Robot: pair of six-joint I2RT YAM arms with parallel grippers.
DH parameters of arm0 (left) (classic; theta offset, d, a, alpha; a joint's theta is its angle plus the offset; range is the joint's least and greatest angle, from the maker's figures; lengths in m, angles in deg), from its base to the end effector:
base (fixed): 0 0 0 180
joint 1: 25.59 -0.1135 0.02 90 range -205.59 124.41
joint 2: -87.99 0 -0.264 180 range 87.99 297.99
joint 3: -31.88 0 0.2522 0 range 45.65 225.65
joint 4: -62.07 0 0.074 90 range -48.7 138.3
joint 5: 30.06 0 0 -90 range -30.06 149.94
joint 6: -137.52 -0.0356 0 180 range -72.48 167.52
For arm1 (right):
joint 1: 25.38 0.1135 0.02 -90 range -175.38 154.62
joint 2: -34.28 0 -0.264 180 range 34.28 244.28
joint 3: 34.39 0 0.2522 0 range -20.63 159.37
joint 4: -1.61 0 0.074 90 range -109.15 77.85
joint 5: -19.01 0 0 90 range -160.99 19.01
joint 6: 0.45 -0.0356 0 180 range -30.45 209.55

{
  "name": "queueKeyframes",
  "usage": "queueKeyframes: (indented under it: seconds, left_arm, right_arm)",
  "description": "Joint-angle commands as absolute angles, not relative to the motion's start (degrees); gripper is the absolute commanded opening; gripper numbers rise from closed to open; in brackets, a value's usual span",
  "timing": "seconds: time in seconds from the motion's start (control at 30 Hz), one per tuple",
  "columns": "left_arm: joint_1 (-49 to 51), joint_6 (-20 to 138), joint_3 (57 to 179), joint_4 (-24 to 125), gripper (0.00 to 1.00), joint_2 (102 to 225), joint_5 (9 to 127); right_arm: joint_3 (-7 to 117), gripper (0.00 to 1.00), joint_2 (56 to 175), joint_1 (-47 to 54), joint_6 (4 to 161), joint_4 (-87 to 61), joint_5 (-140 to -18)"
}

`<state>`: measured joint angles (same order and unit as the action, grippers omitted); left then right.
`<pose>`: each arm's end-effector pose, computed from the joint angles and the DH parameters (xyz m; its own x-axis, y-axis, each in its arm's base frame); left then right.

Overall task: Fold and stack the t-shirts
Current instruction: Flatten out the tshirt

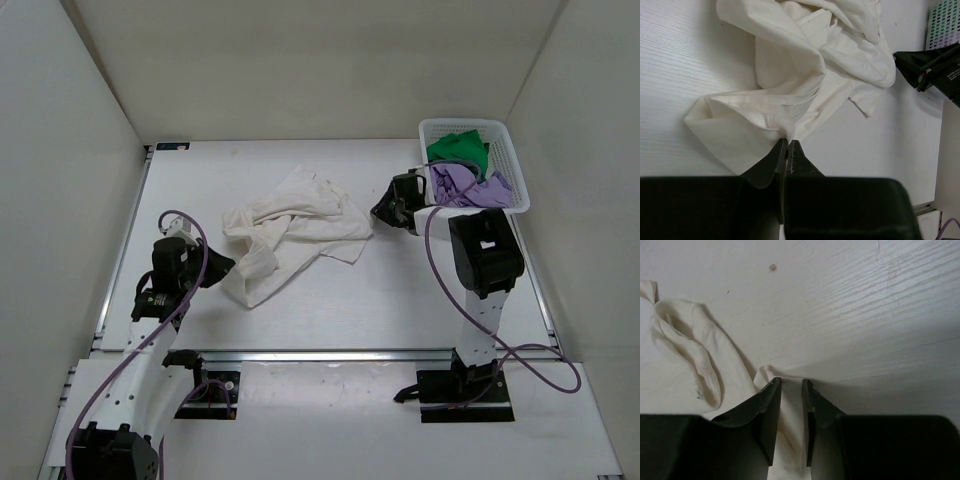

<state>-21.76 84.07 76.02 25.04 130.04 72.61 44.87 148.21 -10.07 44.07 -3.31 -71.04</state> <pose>0.1642 -0.0188 0.2372 -0.6047 -0.5418 -0.5837 -0.1438 0.7952 -0.5891 0.4041 0.1107 0.1415 -0.6197 0.5696 -0.5399 0.2527 0.7961 0.5498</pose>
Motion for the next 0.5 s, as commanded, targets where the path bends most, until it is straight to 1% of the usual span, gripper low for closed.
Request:
queueKeyframes:
  seconds: [0.0,0.03,0.07,0.1,0.17,0.3,0.4,0.47]
  left_arm:
    - [-21.2,84.87,76.76,27.21,0.0,128.78,73.92]
    - [-21.29,84.96,75.98,27.04,0.0,128.69,73.92]
    - [-21.55,84.87,75.88,27.38,0.0,128.77,74.09]
    - [-21.38,84.87,75.79,27.21,0.0,128.34,74.0]
    - [-21.99,84.44,75.7,27.21,0.0,128.42,74.18]
    - [-21.99,83.21,76.32,25.89,0.0,128.34,73.39]
    - [-21.55,83.02,77.28,25.97,0.0,129.3,73.39]
    - [-21.2,83.73,78.34,26.33,0.0,129.74,74.0]
  right_arm:
    - [47.13,0.2,150.91,-9.92,43.75,-11.53,-69.41]
    - [48.61,0.16,151.52,-9.91,43.84,-12.06,-69.23]
    - [48.98,0.14,152.22,-9.65,44.28,-13.63,-69.14]
    - [50.02,0.07,152.14,-9.3,44.72,-14.6,-68.88]
    - [49.86,0.0,152.15,-9.3,44.81,-13.57,-68.44]
    - [44.07,0.0,147.41,-8.77,45.6,-8.56,-67.22]
    - [38.71,0.0,139.86,-8.25,47.35,-6.0,-64.85]
    - [35.29,0.0,131.54,-7.89,50.42,-5.91,-63.09]
